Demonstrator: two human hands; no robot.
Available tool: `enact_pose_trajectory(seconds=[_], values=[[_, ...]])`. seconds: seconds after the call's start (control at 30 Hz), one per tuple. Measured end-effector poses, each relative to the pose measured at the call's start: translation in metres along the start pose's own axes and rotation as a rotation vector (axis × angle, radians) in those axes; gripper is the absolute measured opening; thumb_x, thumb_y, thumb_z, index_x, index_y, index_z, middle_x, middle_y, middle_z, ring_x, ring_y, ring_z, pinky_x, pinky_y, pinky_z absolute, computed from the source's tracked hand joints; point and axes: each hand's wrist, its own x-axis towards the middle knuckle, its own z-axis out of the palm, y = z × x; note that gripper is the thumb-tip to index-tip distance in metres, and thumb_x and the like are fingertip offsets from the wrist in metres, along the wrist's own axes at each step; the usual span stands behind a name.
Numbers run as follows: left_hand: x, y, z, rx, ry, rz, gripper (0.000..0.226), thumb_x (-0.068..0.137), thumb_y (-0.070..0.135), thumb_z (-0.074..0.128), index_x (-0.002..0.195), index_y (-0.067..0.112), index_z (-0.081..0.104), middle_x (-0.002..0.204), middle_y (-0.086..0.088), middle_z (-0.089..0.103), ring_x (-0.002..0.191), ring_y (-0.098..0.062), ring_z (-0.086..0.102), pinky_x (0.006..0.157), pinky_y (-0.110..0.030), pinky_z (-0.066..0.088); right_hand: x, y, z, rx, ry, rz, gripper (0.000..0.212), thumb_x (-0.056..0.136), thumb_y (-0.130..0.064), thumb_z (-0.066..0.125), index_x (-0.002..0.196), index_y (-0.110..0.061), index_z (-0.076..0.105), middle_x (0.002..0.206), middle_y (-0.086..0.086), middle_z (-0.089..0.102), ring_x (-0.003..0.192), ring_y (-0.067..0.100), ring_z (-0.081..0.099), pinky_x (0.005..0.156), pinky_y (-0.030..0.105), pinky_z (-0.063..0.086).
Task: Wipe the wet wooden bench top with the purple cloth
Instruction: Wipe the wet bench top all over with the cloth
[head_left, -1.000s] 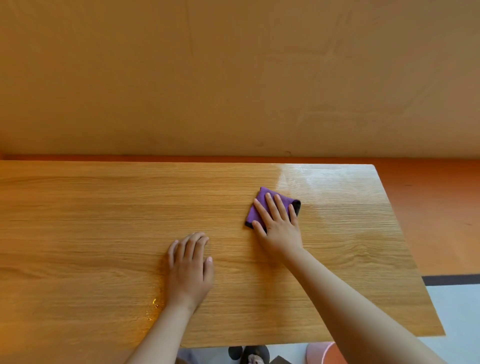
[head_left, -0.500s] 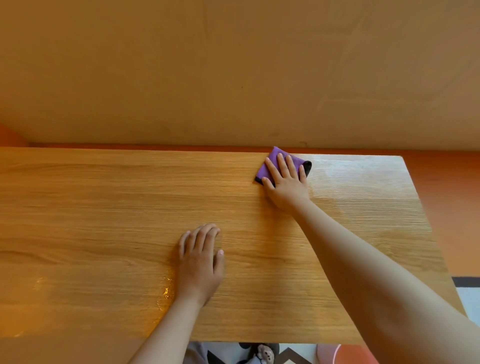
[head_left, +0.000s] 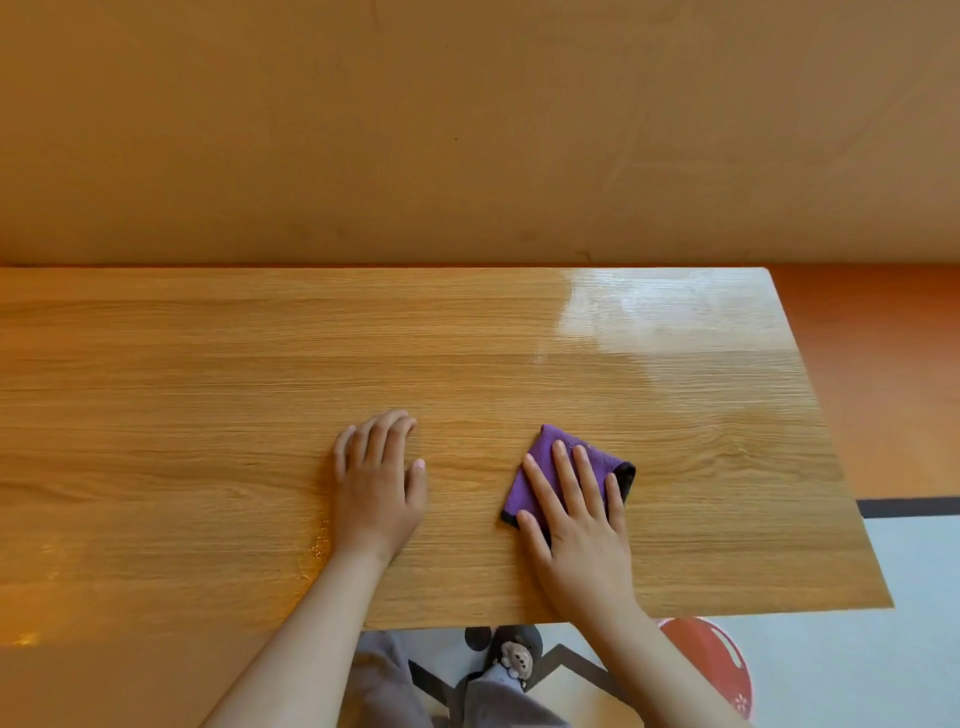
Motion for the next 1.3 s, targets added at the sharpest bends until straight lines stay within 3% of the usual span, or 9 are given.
enact_pose_trajectory(seconds=[0.17,0.33,0.53,0.67,0.8,1.07,1.23,1.3], values=[[0.000,0.000,0.001,-0.005,0.006,0.003,0.041,0.085,0.031,0.042,0.122,0.015,0.053,0.130,0.000,0.053,0.124,-0.017,0.043,0.113,-0.041,0.017,0.087,0.000,-0.018,0.037,-0.040,0.031,0.056,0.096,-0.054,0.021,0.149,-0.043,0.005,0.160,-0.007,-0.003,0.146,0.012,-0.013,0.118,0.042,-0.008],[0.002,0.000,0.001,-0.007,0.008,0.003,0.041,0.084,0.029,0.045,0.122,0.016,0.052,0.131,0.001,0.052,0.124,-0.016,0.041,0.113,-0.039,0.015,0.158,0.002,-0.032,-0.001,-0.121,-0.027,0.056,0.097,-0.055,0.017,0.149,-0.043,0.000,0.160,-0.005,-0.008,0.145,0.013,-0.016,0.116,0.042,-0.012],[0.000,-0.002,0.000,0.001,0.013,0.011,0.040,0.084,0.028,0.047,0.122,0.016,0.051,0.131,0.000,0.052,0.124,-0.018,0.042,0.112,-0.040,0.018,0.084,0.000,-0.020,-0.001,-0.070,-0.080,0.055,0.097,-0.052,0.019,0.150,-0.040,0.005,0.160,-0.004,-0.003,0.146,0.015,-0.012,0.118,0.042,-0.009],[0.000,-0.001,0.000,0.000,0.003,0.009,0.039,0.085,0.028,0.046,0.122,0.015,0.050,0.131,-0.001,0.051,0.125,-0.021,0.042,0.113,-0.040,0.017,-0.019,0.005,0.000,0.000,-0.025,-0.131,0.055,0.095,-0.051,0.027,0.148,-0.035,0.024,0.157,0.000,0.020,0.147,0.019,0.010,0.116,0.047,0.011],[-0.004,-0.002,0.001,0.003,0.010,0.015,0.039,0.085,0.027,0.048,0.122,0.015,0.050,0.131,-0.001,0.051,0.125,-0.020,0.041,0.112,-0.040,0.018,-0.081,0.015,0.009,-0.034,-0.032,-0.145,0.053,0.097,-0.050,0.025,0.148,-0.035,0.025,0.156,0.000,0.024,0.146,0.020,0.016,0.114,0.048,0.018],[0.000,-0.002,0.002,0.008,0.013,0.018,0.039,0.086,0.029,0.045,0.122,0.015,0.050,0.131,-0.002,0.050,0.125,-0.021,0.041,0.112,-0.040,0.016,-0.031,0.002,0.006,-0.005,-0.032,-0.025,0.055,0.094,-0.051,0.028,0.147,-0.038,0.025,0.157,-0.003,0.020,0.146,0.016,0.009,0.115,0.045,0.009],[0.001,0.000,0.000,0.017,0.013,0.021,0.039,0.086,0.029,0.044,0.122,0.015,0.049,0.131,-0.002,0.050,0.126,-0.020,0.040,0.113,-0.040,0.016,0.017,-0.016,-0.003,0.025,-0.071,0.026,0.058,0.093,-0.054,0.017,0.149,-0.039,0.012,0.160,-0.005,0.002,0.146,0.013,-0.009,0.116,0.043,-0.009],[0.000,0.000,0.000,0.020,0.007,0.020,0.040,0.086,0.030,0.043,0.123,0.015,0.049,0.131,-0.003,0.050,0.126,-0.021,0.040,0.113,-0.041,0.016,0.009,-0.014,-0.002,0.023,-0.044,0.016,0.057,0.094,-0.053,0.020,0.149,-0.038,0.015,0.160,-0.004,0.006,0.147,0.015,-0.005,0.116,0.043,-0.006]])
